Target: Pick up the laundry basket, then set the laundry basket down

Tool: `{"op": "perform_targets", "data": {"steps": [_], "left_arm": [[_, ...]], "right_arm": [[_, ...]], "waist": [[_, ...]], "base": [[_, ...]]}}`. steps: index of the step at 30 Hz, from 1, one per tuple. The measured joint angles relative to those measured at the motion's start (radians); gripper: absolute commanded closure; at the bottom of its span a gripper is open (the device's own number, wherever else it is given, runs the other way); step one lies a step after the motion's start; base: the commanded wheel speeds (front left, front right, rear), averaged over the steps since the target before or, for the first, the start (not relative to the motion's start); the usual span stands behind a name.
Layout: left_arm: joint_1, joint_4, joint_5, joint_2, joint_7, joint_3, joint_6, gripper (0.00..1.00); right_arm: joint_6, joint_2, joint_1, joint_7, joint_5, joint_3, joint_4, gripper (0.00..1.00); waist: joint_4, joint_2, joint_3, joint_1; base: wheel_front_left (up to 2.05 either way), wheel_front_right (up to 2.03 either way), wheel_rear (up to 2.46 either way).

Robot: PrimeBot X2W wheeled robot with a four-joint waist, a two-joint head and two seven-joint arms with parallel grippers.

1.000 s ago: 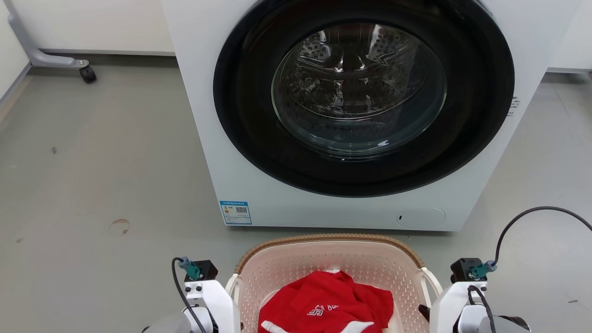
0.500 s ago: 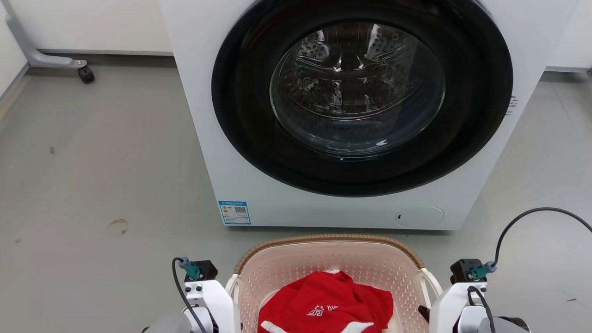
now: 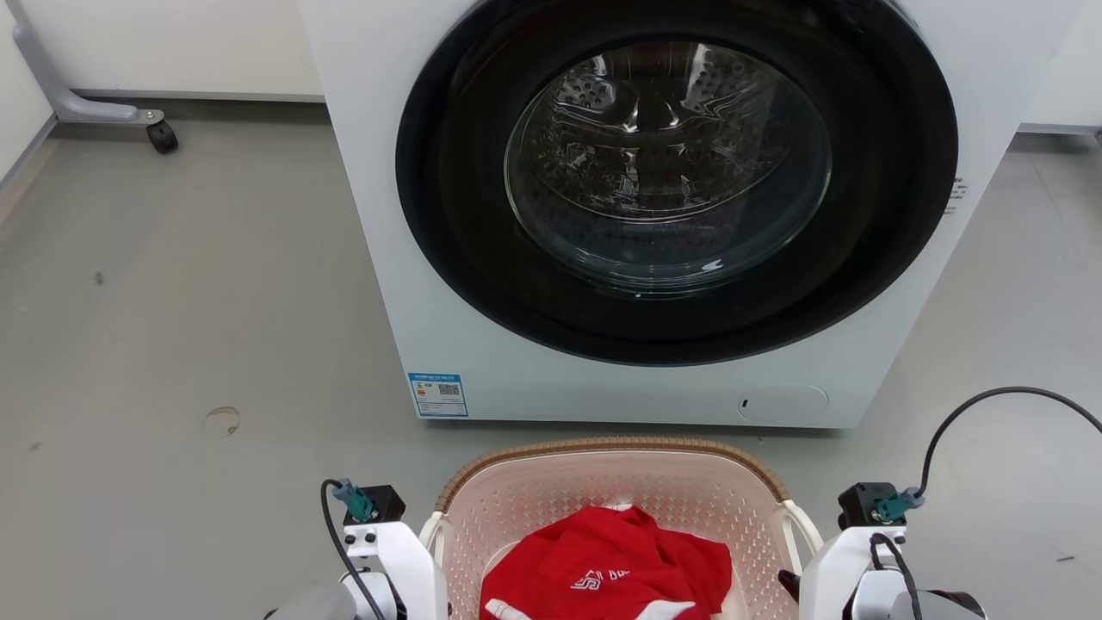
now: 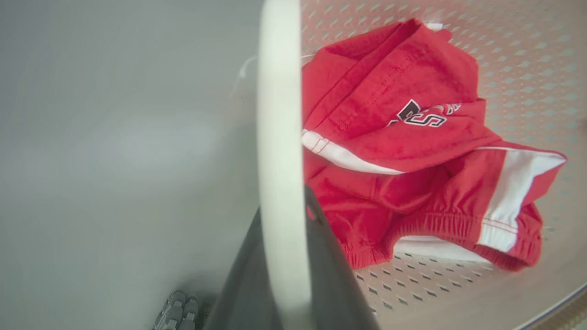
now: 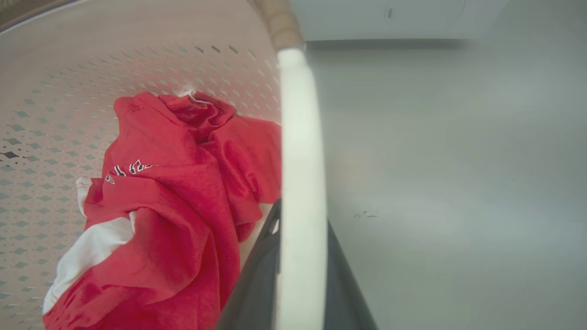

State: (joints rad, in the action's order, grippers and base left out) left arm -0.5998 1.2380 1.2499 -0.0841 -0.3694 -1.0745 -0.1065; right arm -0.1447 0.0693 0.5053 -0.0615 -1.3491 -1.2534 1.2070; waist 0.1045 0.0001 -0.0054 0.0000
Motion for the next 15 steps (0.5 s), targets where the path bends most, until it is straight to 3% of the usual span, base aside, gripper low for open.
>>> {"op": "perform_targets", "data": {"steps": [15], "left_arm": [[0.0,0.0,0.001,0.0,0.0,-0.001,0.006,1.0]], "right_arm": [[0.0,0.0,0.0,0.0,-0.007,-0.013,0.0,1.0]], "waist": [[-0.006,0.0,0.0,0.0]], "base": [[0.0,0.0,0.0]]}}
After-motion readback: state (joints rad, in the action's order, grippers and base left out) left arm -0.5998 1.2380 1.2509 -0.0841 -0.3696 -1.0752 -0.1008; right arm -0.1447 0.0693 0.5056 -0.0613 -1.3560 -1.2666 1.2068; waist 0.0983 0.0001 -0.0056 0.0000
